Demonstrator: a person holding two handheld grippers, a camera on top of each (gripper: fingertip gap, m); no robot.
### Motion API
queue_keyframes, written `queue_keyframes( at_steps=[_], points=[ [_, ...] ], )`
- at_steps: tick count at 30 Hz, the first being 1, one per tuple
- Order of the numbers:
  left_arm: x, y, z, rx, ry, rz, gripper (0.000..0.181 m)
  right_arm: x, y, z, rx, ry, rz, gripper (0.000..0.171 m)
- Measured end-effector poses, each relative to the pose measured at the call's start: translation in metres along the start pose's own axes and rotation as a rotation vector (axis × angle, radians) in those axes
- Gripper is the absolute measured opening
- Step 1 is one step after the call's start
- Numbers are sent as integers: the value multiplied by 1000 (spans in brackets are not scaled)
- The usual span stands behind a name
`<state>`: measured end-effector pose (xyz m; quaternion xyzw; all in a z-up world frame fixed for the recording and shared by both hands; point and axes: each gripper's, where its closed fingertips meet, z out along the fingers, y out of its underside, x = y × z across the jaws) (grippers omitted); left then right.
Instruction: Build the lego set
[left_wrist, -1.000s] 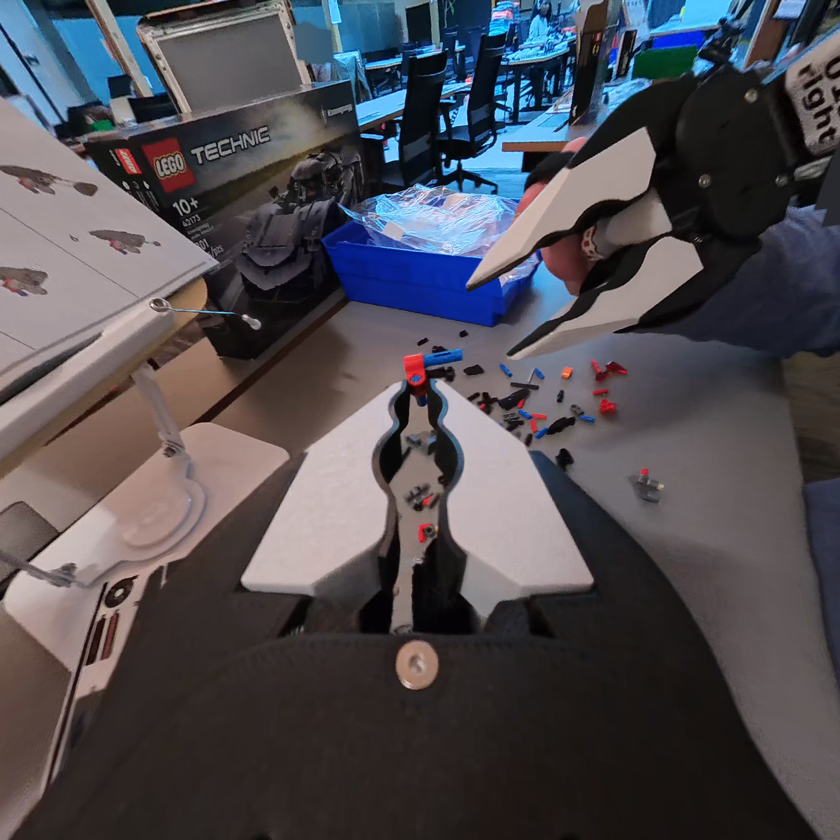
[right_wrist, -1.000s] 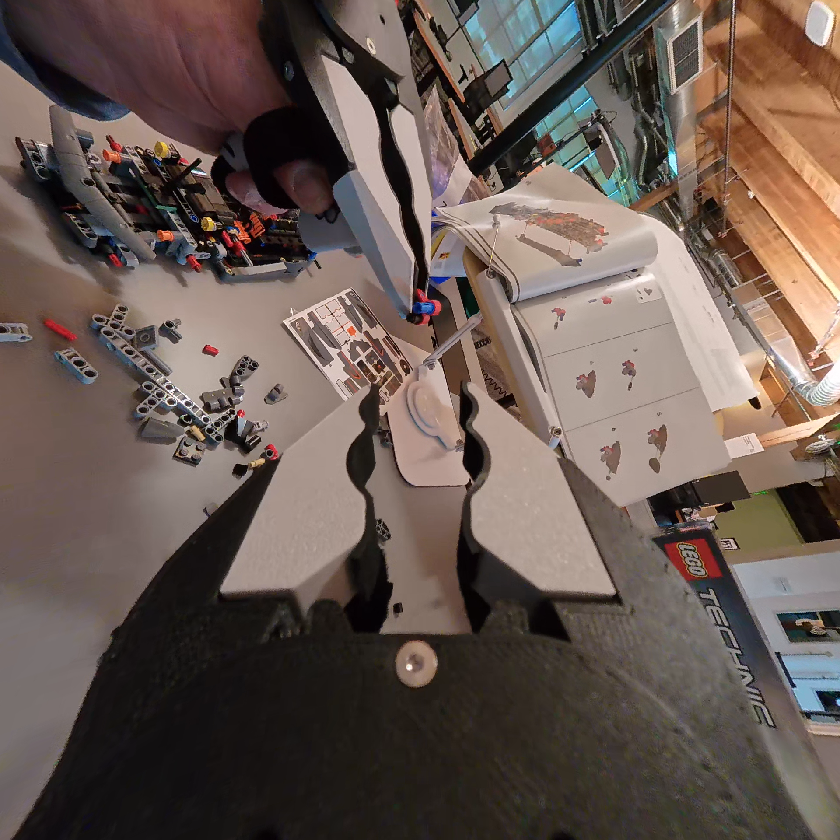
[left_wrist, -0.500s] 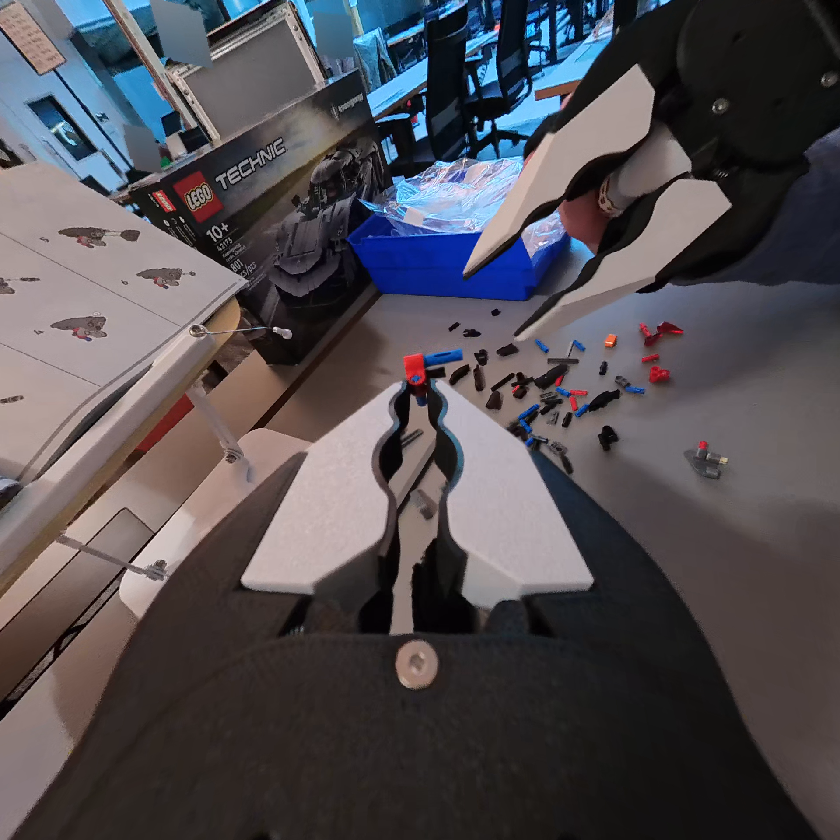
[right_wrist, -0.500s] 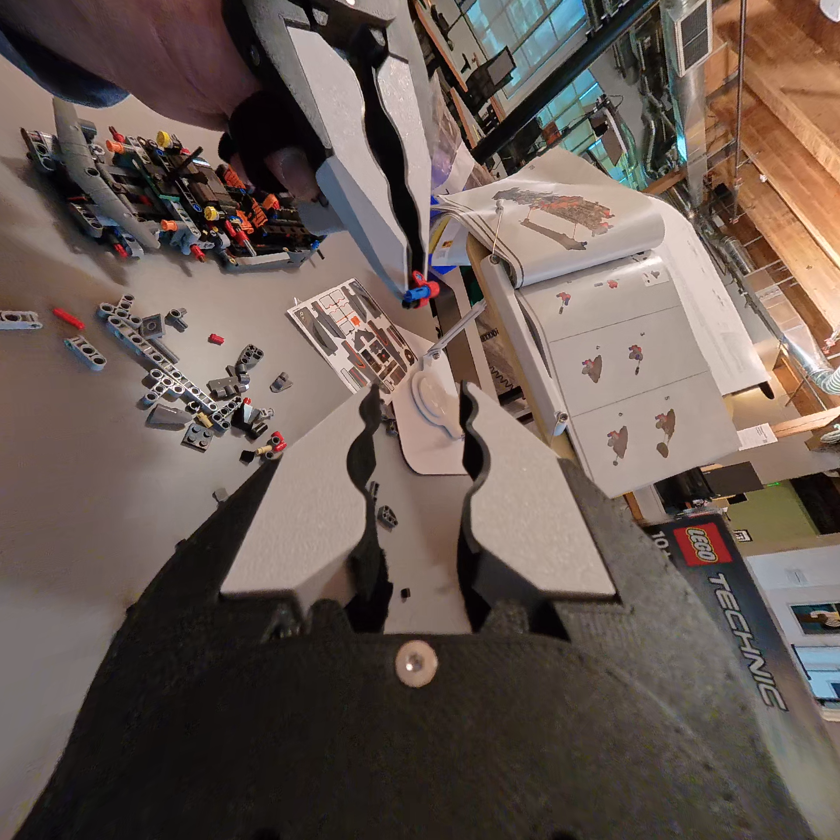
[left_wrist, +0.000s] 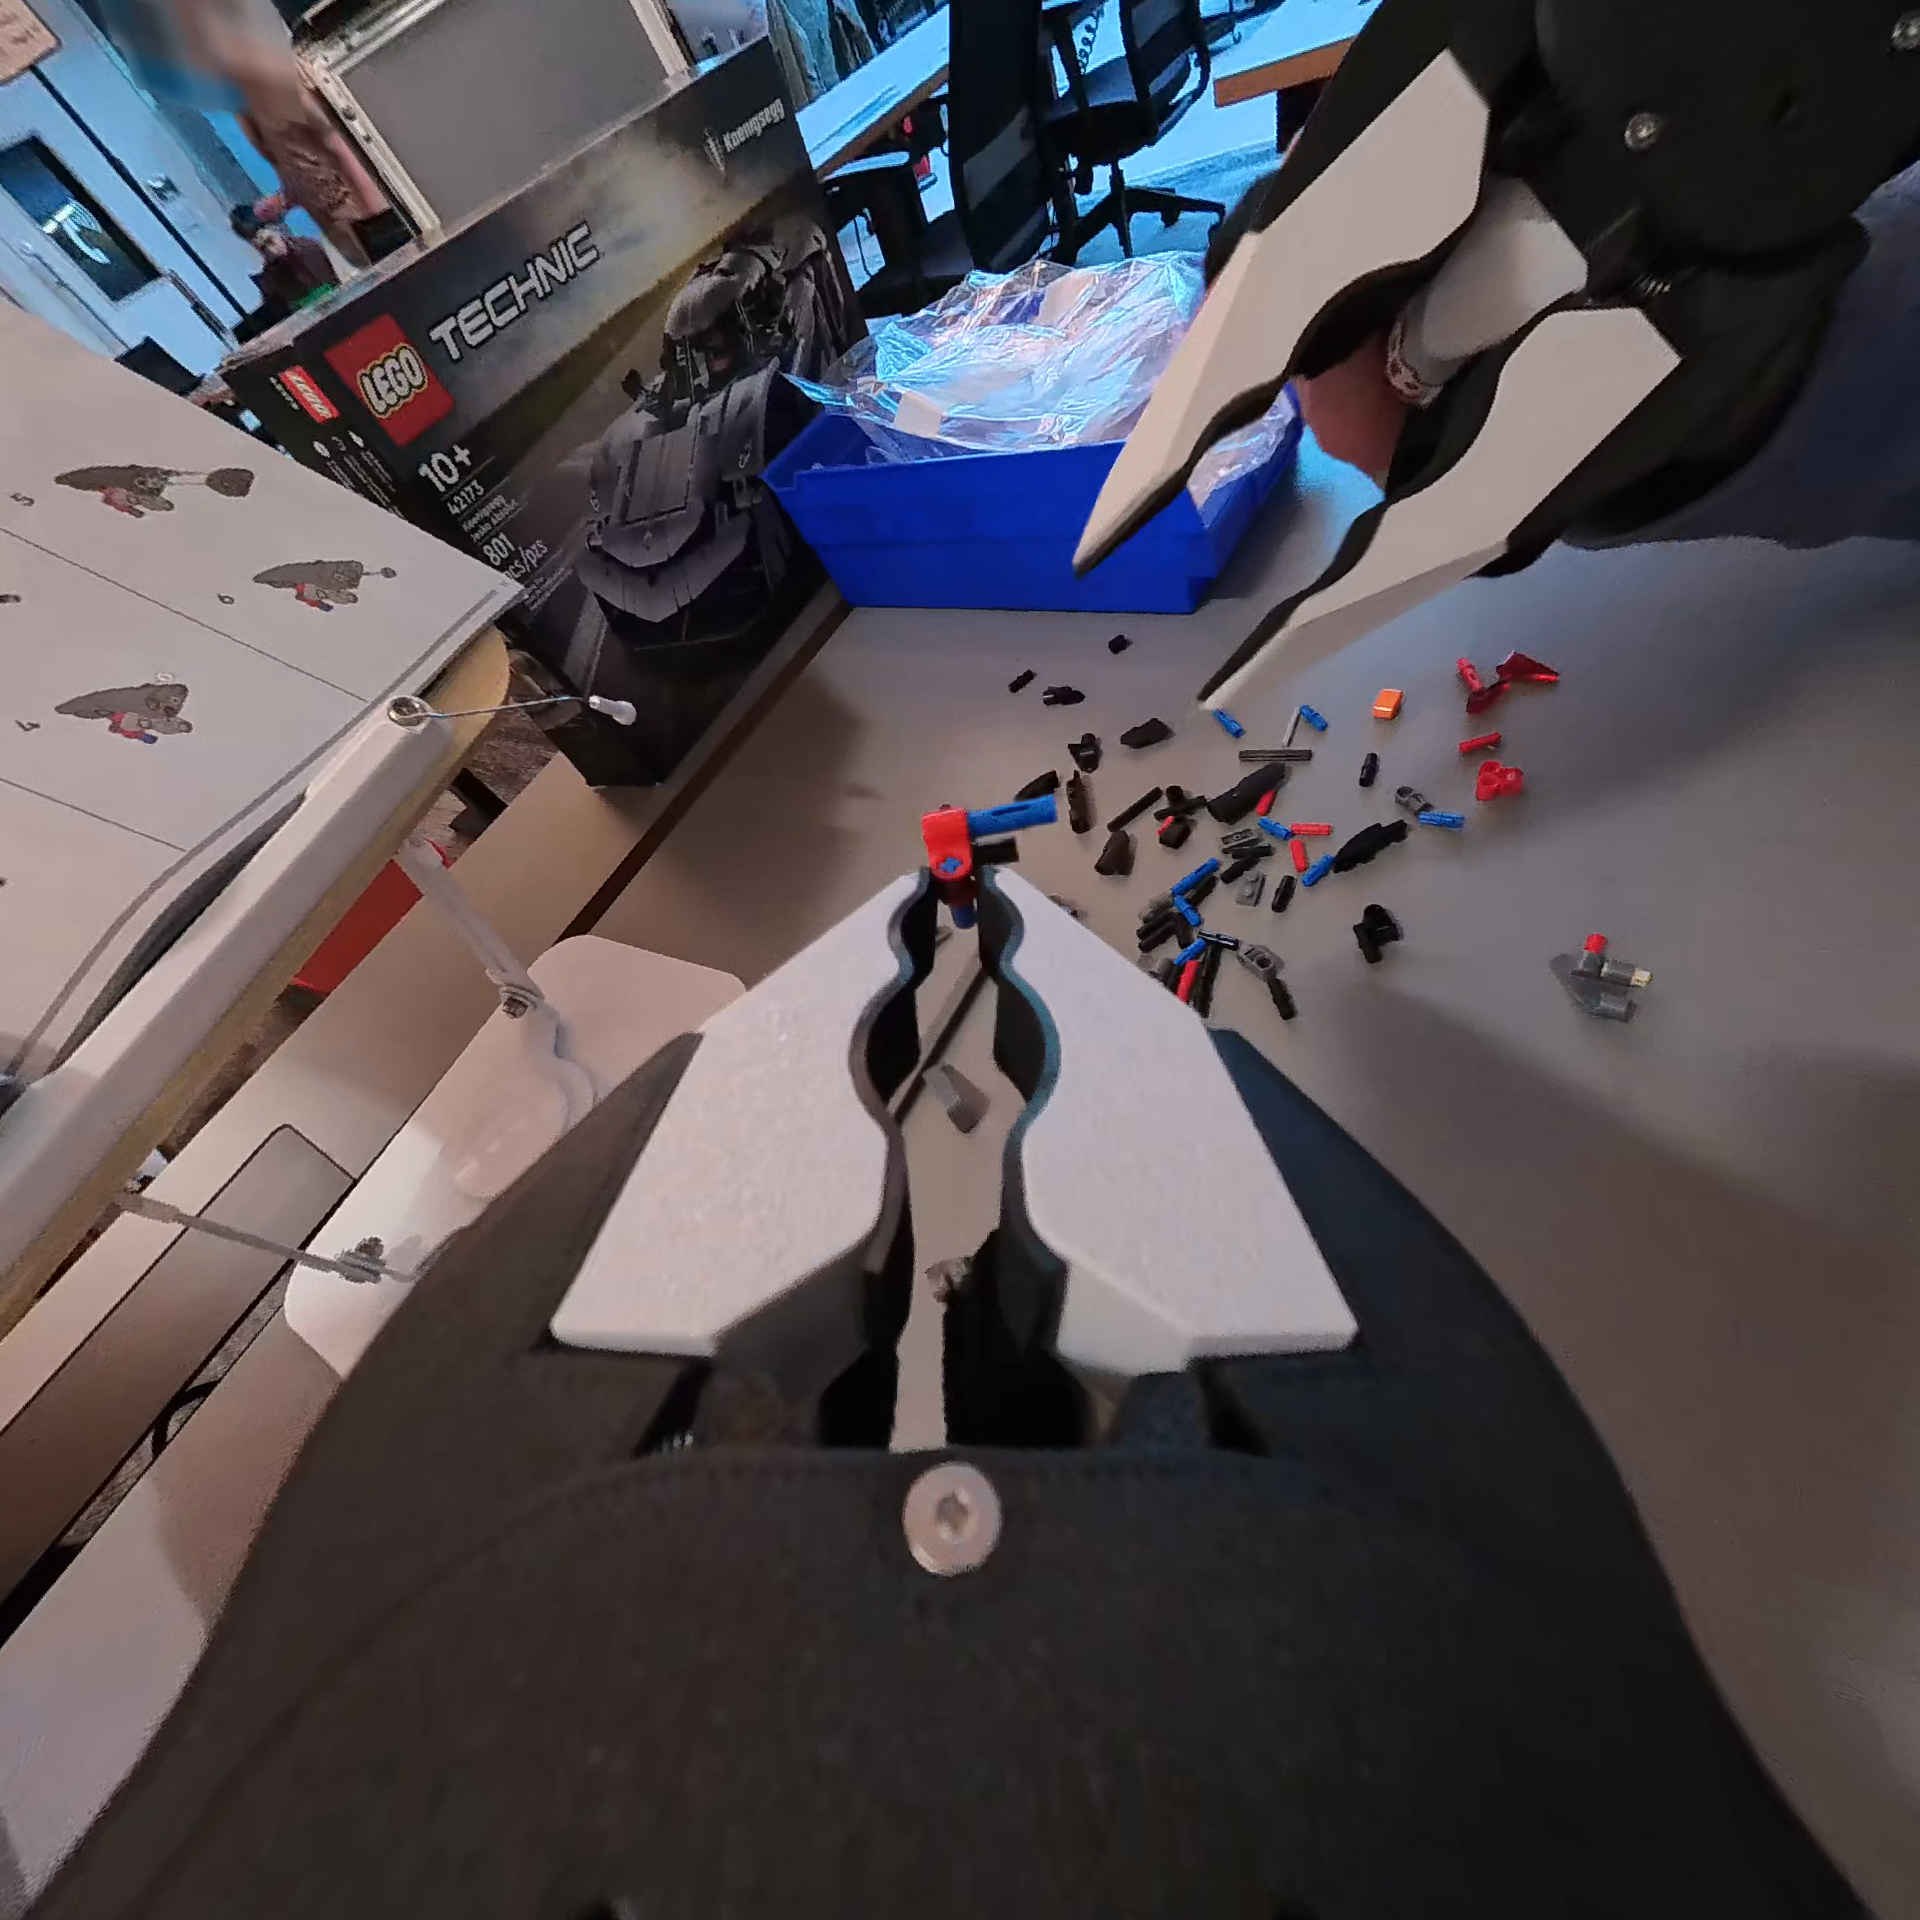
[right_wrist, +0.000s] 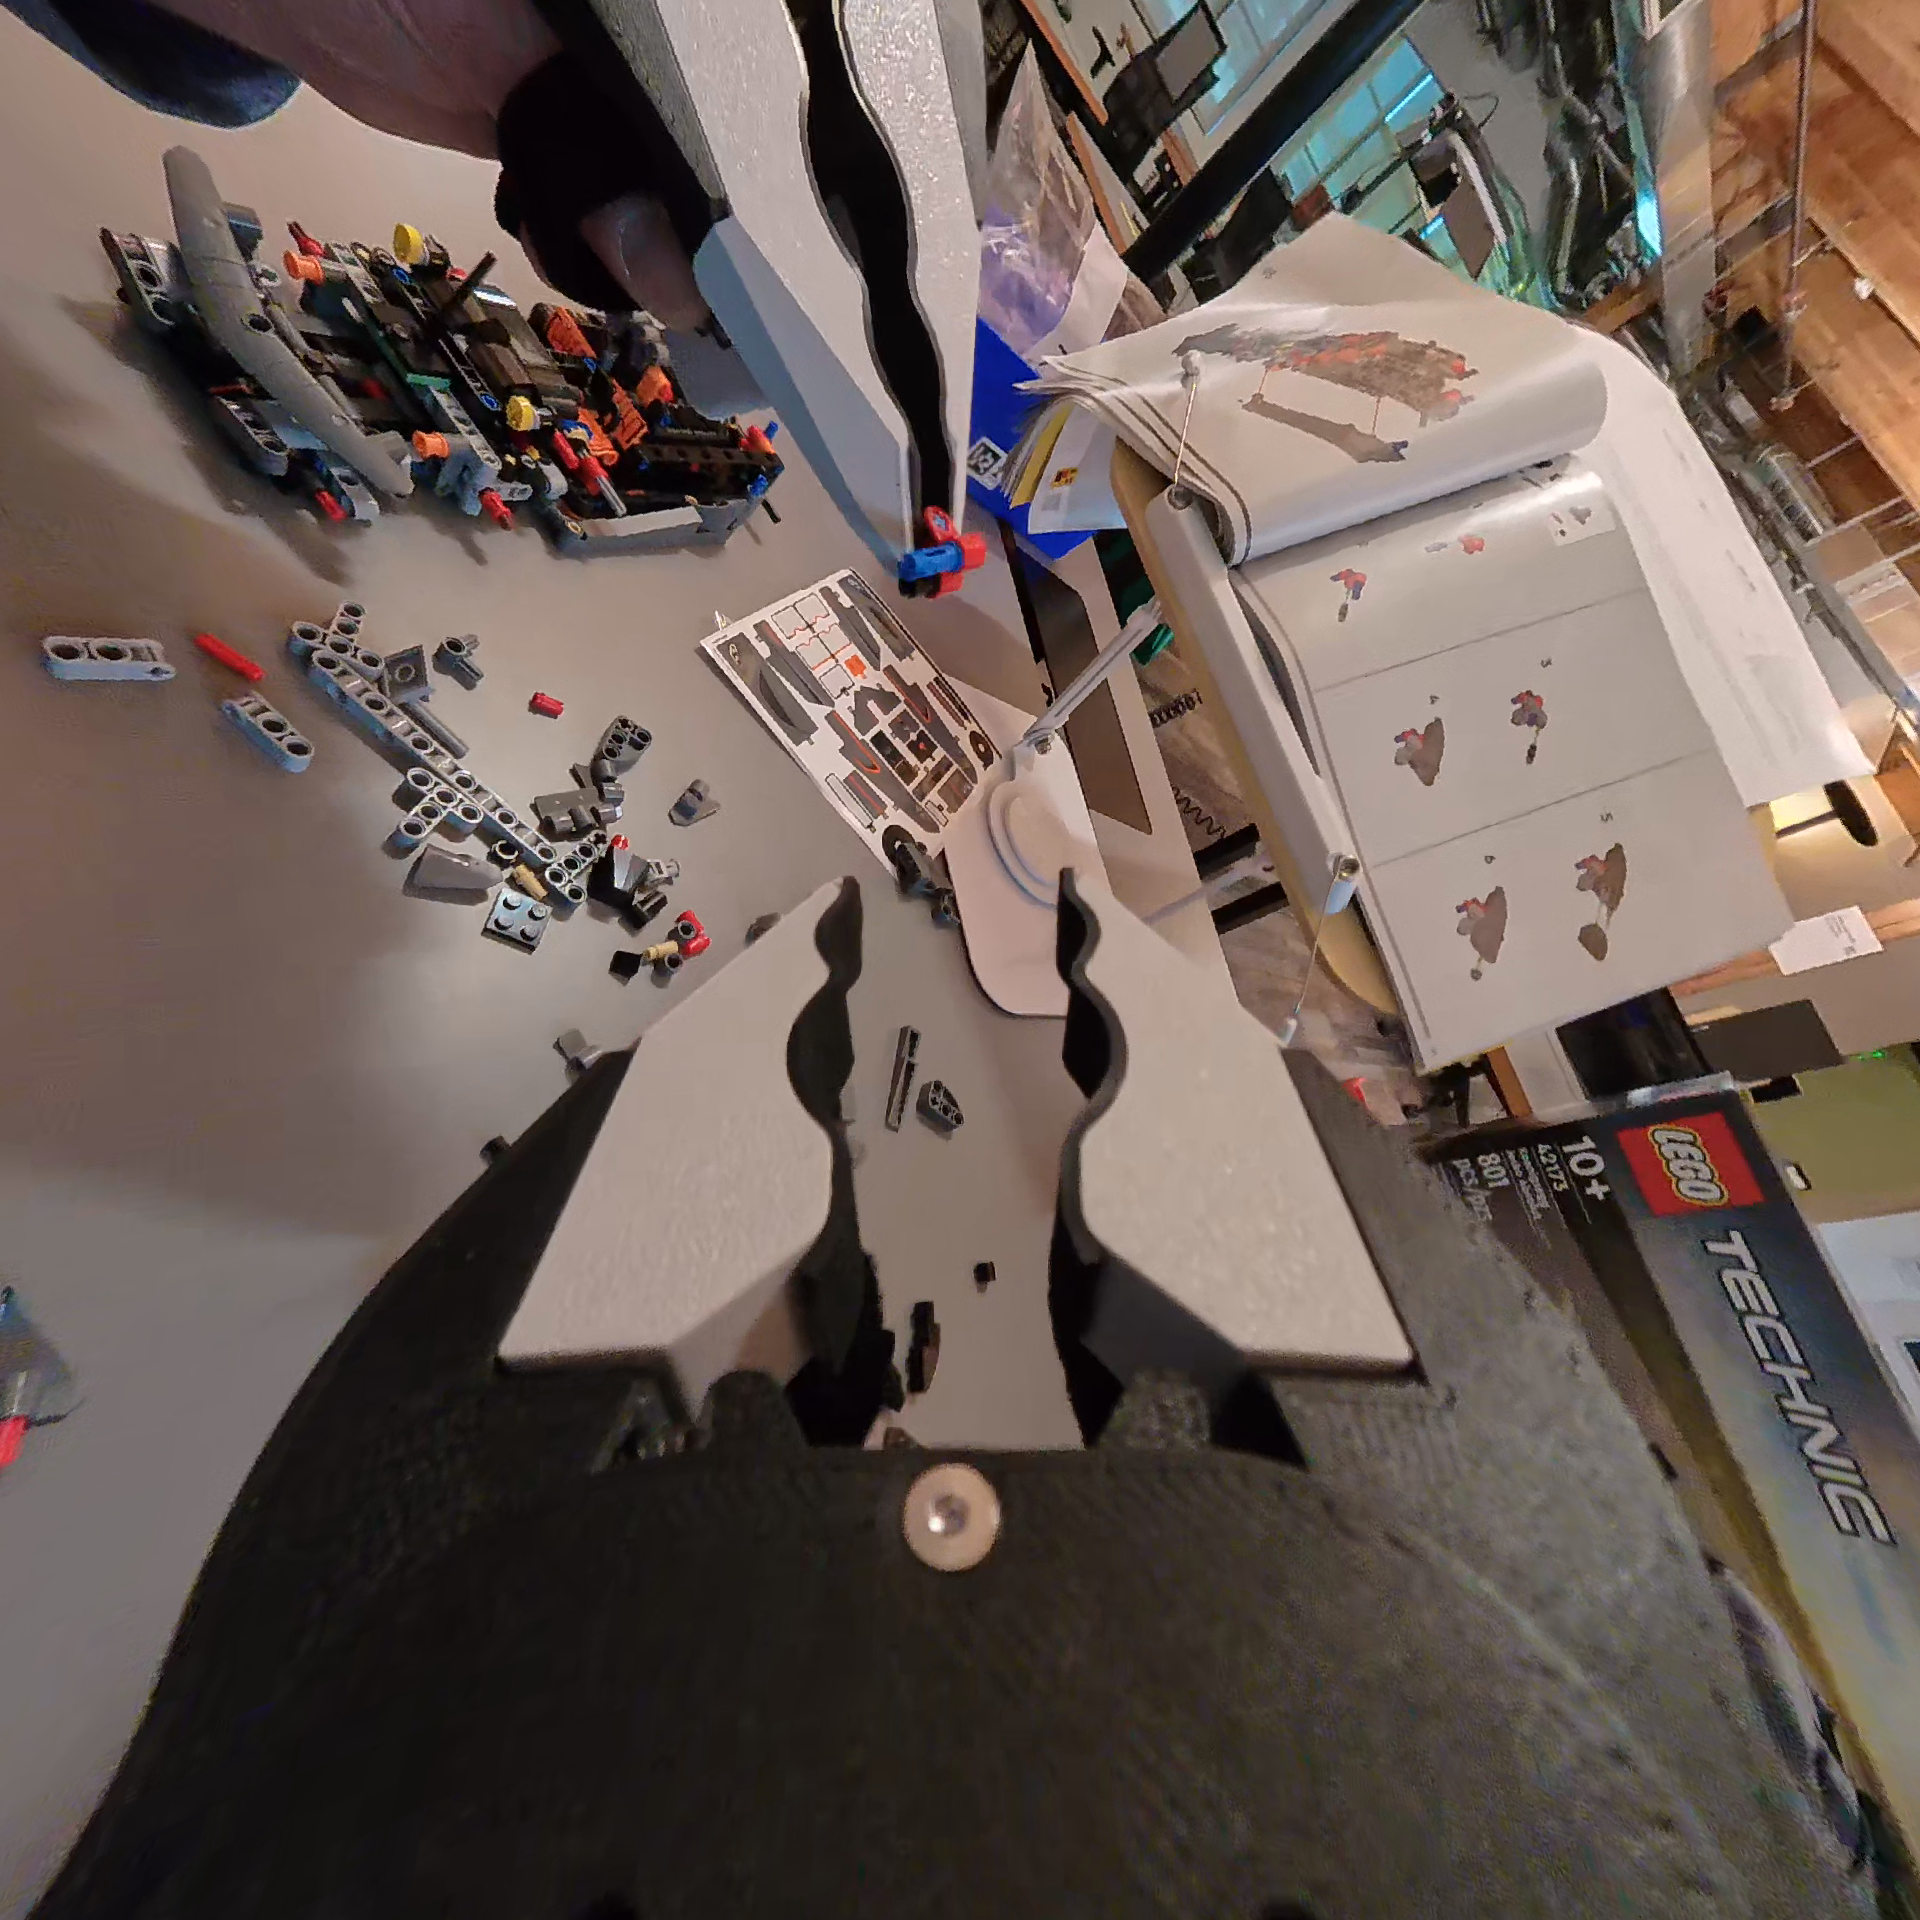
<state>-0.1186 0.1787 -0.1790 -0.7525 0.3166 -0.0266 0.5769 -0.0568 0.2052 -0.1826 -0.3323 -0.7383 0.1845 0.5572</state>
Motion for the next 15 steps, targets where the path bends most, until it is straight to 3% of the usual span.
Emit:
queue_keyframes(
  at_steps=[15],
  points=[
    [7,9,-2,-42,31,-32,5,-7,24,-29,-73,19,87,37]
  ],
)
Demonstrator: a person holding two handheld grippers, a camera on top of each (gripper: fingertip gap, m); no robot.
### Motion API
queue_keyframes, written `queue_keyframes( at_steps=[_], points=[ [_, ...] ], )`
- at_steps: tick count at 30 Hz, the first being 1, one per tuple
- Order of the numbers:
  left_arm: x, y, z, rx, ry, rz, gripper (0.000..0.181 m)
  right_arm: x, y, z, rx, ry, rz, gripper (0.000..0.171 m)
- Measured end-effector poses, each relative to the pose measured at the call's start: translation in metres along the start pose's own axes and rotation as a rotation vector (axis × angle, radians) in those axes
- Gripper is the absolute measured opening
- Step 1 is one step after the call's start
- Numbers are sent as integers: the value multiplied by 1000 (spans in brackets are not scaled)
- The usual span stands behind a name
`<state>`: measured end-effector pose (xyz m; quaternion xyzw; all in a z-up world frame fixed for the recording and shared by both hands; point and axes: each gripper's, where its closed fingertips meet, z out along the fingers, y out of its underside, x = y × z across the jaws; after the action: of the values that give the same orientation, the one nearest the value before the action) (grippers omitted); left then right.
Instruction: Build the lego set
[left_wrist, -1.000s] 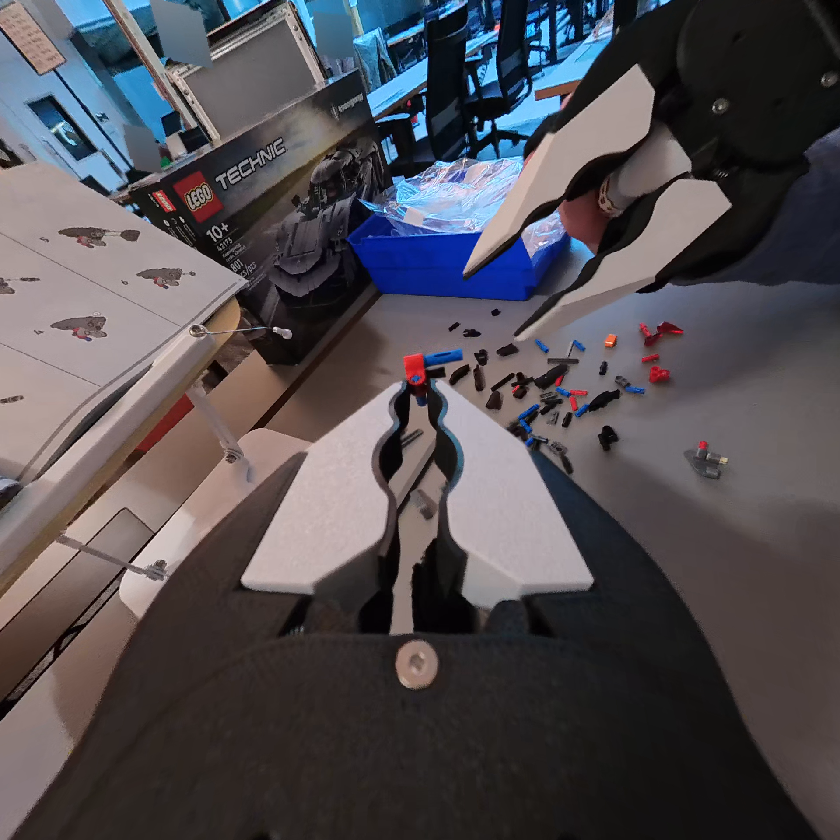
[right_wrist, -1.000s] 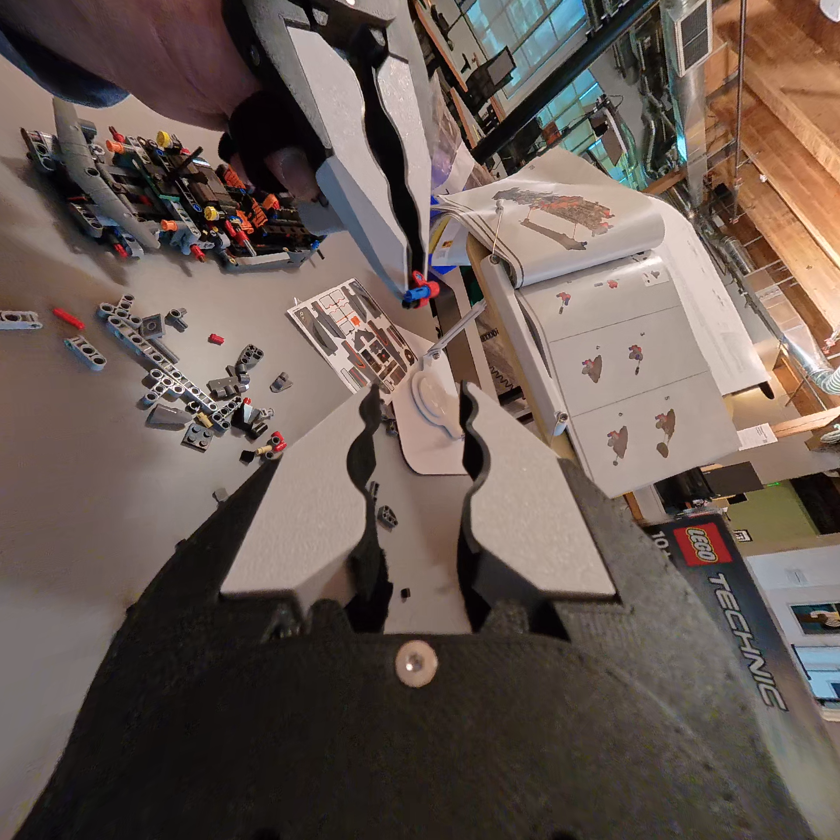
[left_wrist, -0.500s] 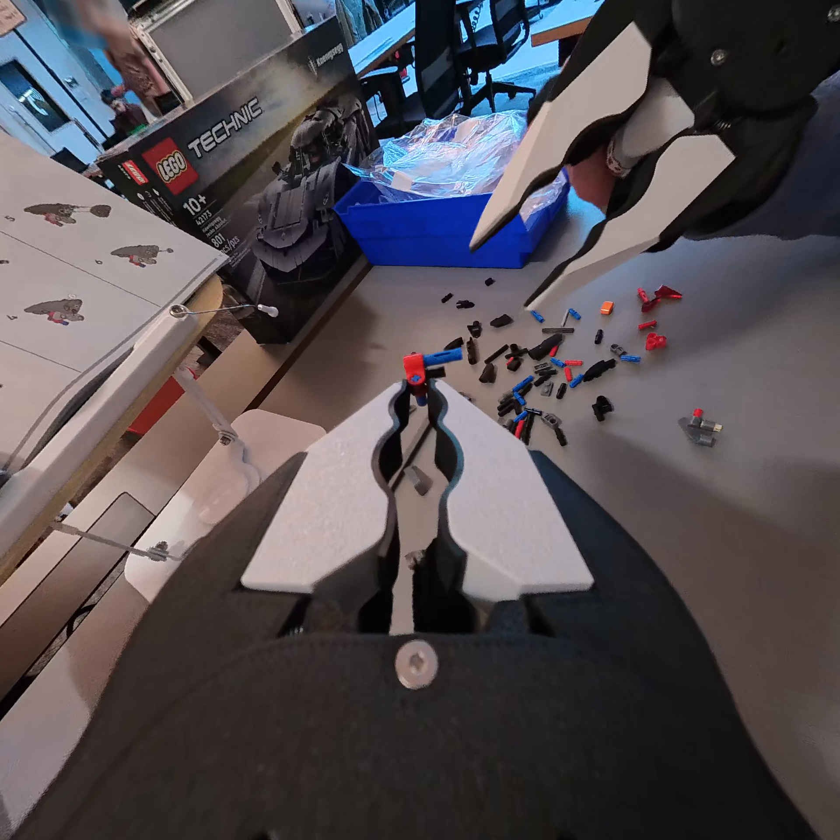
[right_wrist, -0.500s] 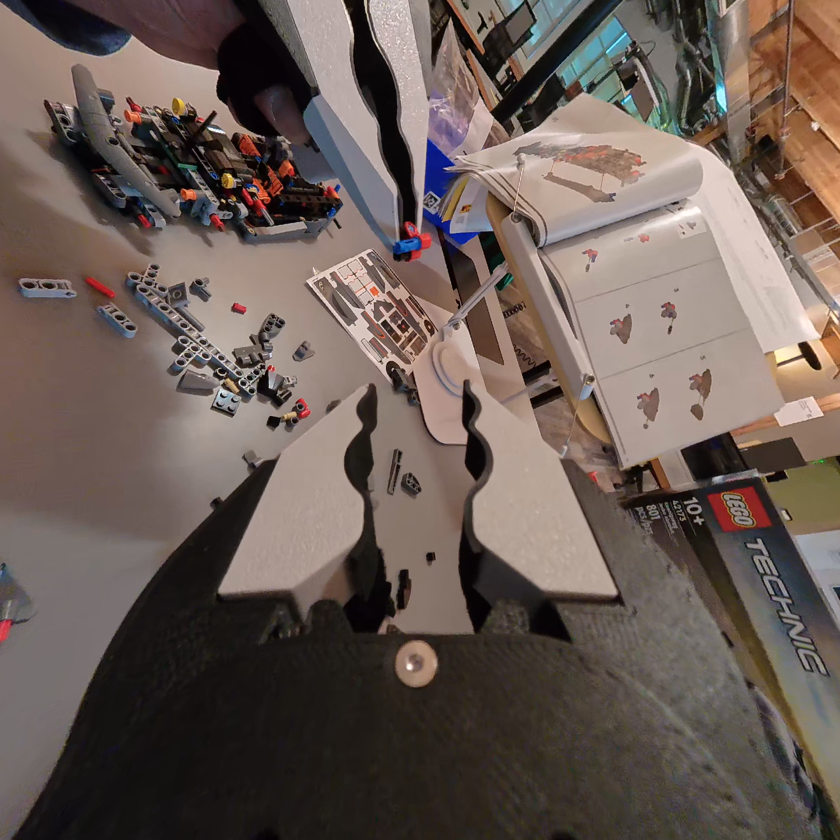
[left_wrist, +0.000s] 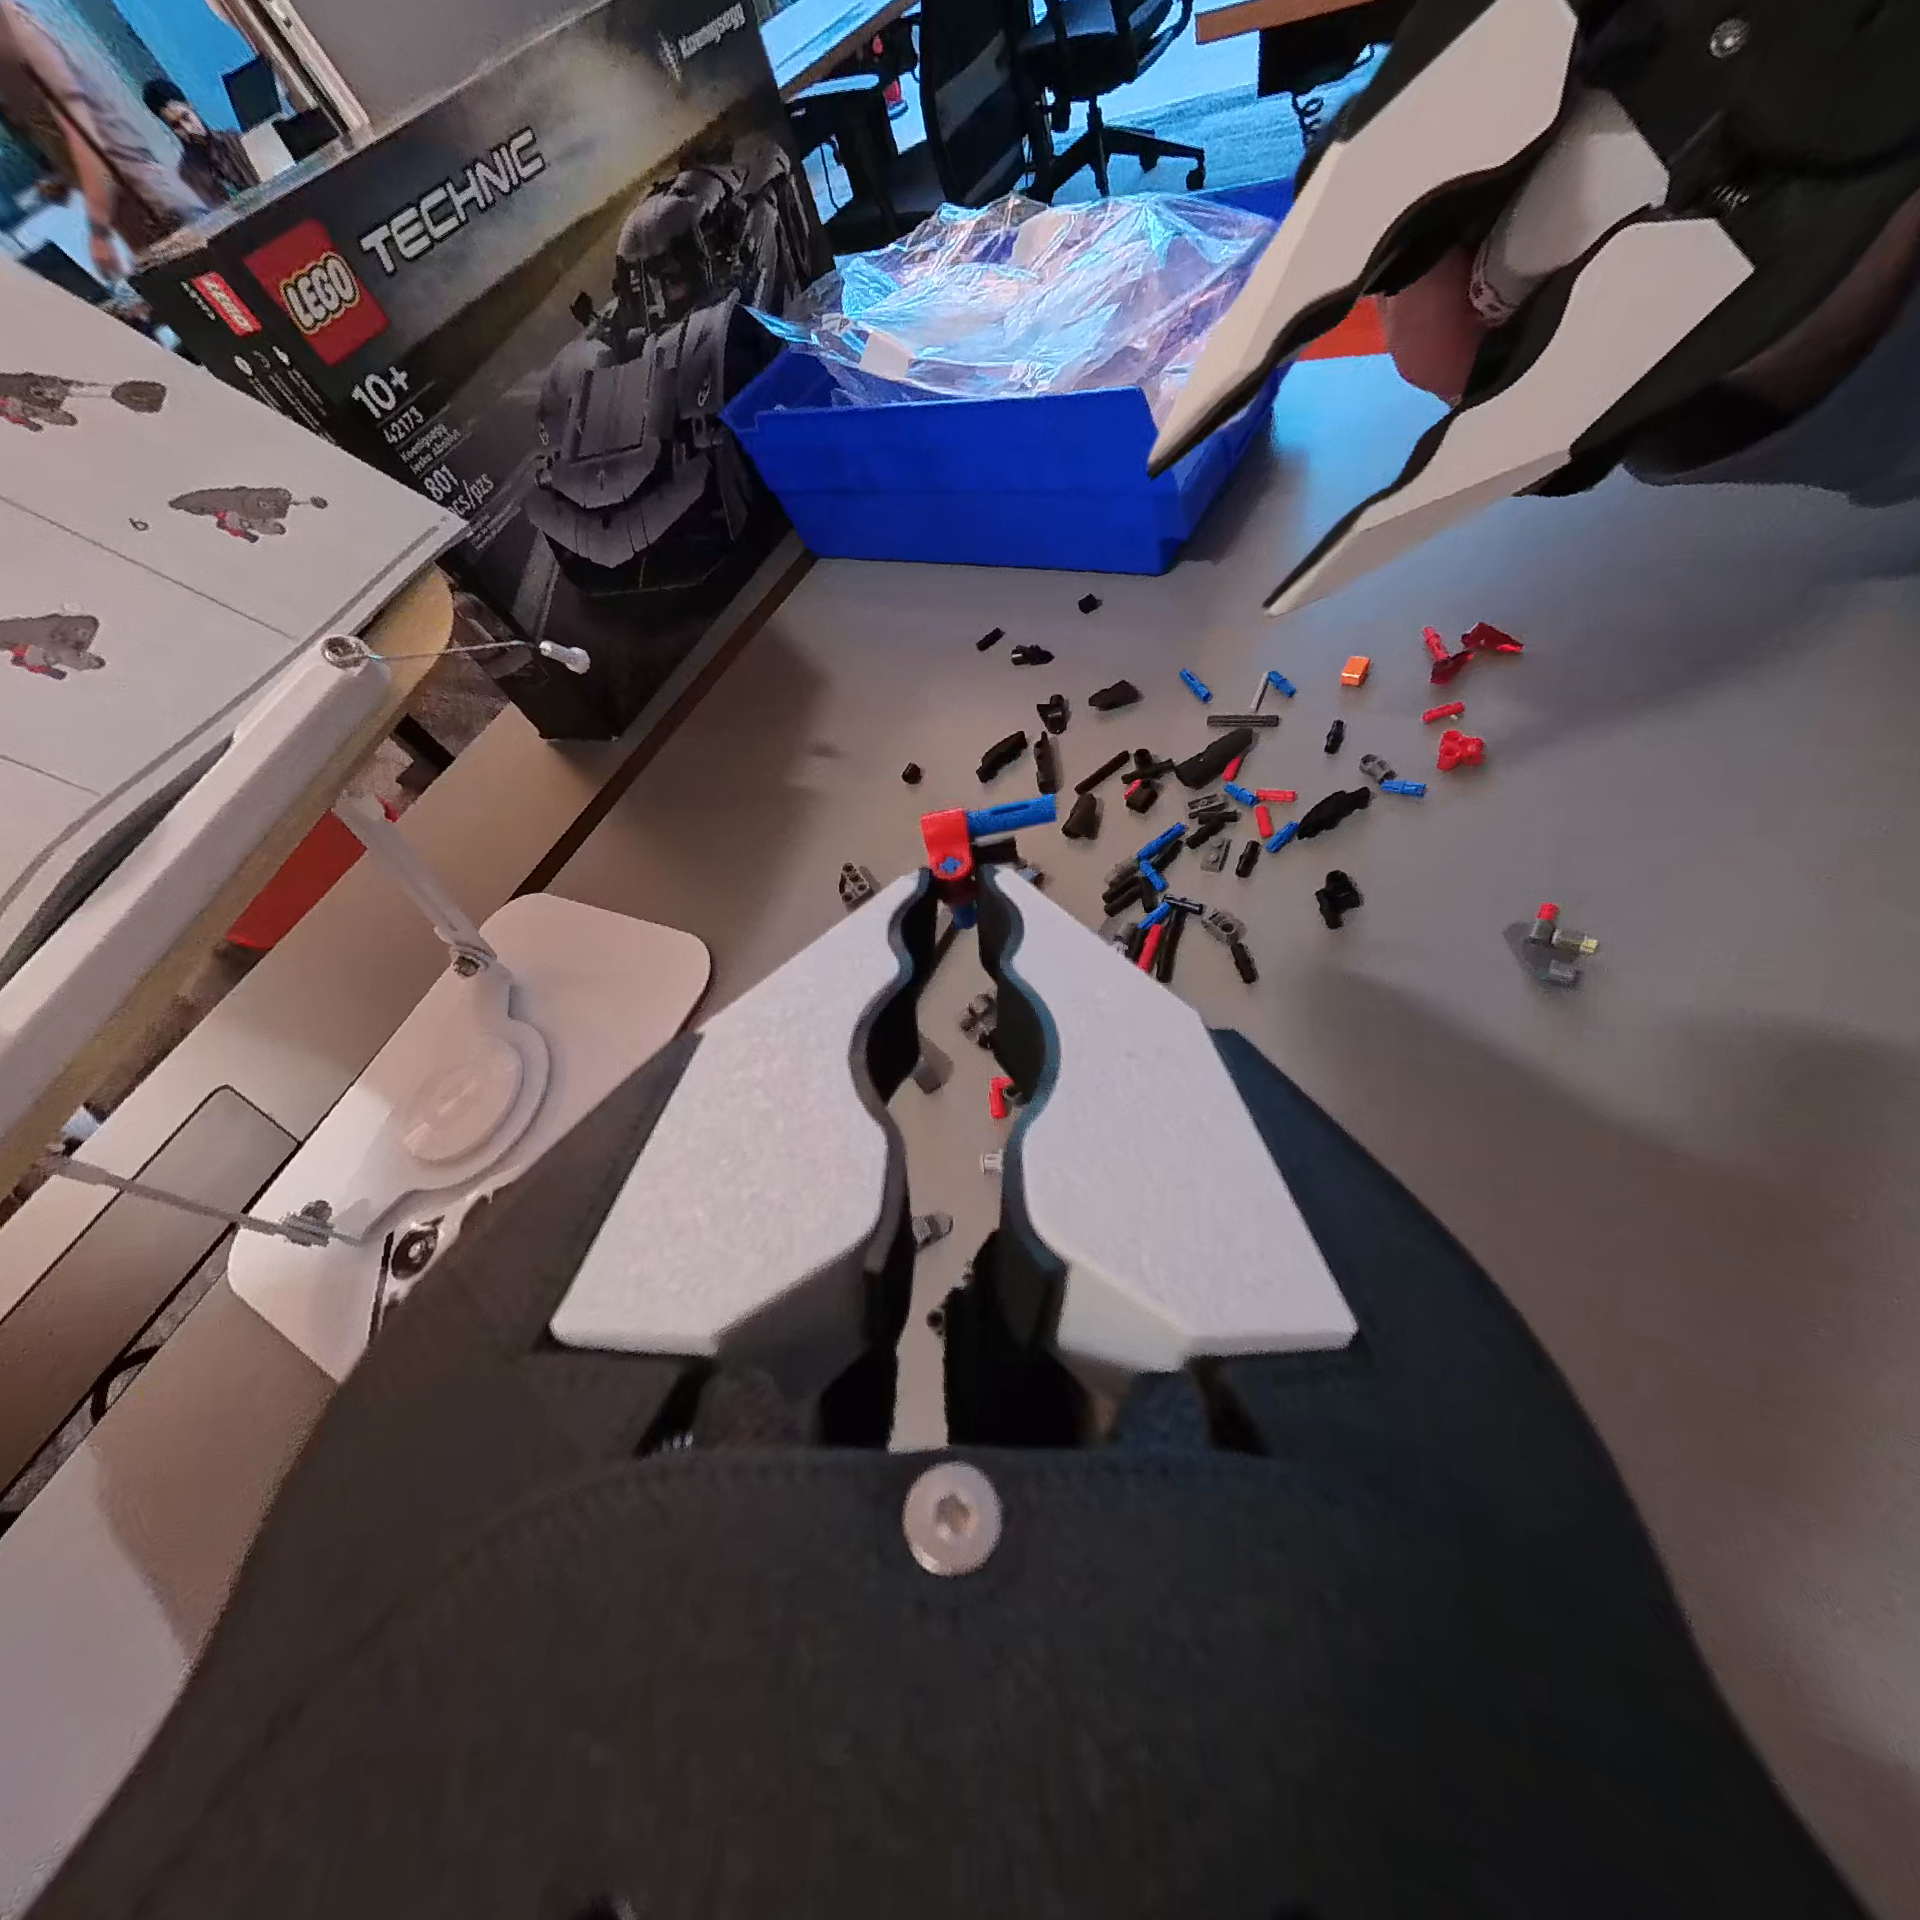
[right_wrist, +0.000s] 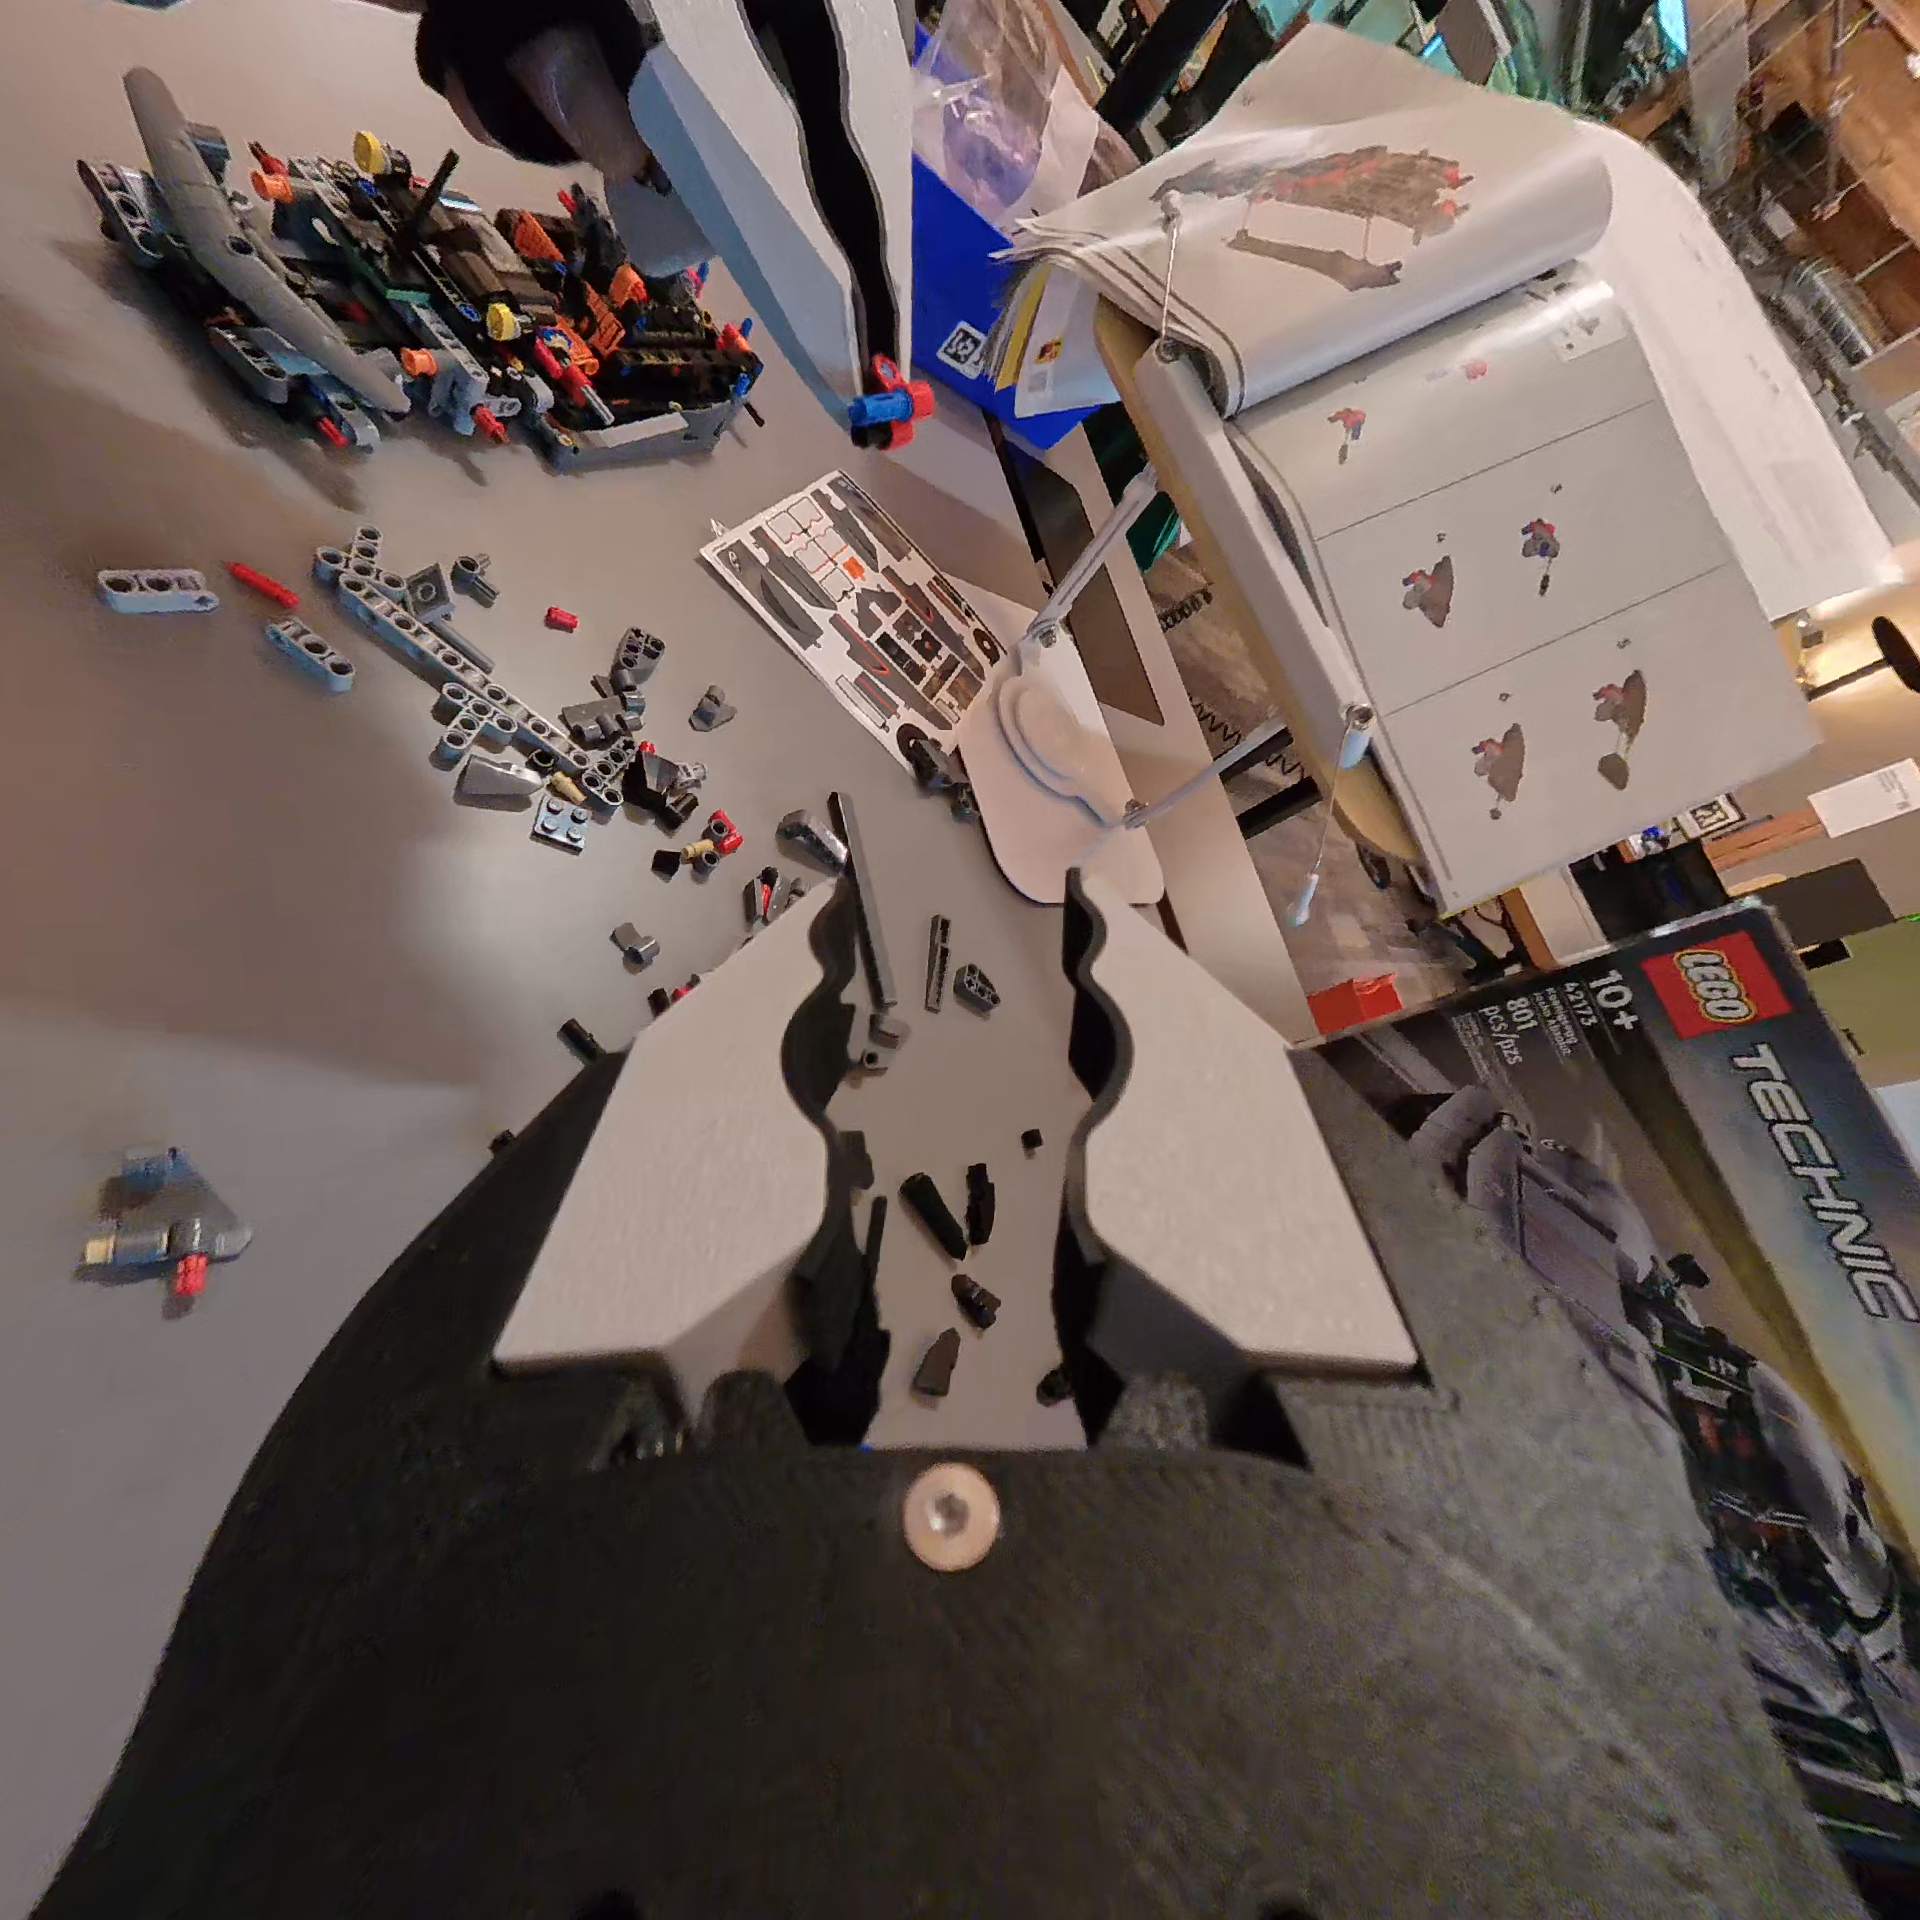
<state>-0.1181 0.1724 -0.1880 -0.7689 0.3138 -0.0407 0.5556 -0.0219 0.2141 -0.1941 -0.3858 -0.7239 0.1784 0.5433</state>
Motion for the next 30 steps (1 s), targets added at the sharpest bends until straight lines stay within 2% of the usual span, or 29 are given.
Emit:
queue_keyframes(
  at_steps=[15,30],
  points=[
    [0,17,-6,-22,20,-68,5,-10,11,2,-23,-41,51,44],
    [9,26,-17,-39,12,-129,5,-11,28,-32,-54,-5,136,48]
  ],
)
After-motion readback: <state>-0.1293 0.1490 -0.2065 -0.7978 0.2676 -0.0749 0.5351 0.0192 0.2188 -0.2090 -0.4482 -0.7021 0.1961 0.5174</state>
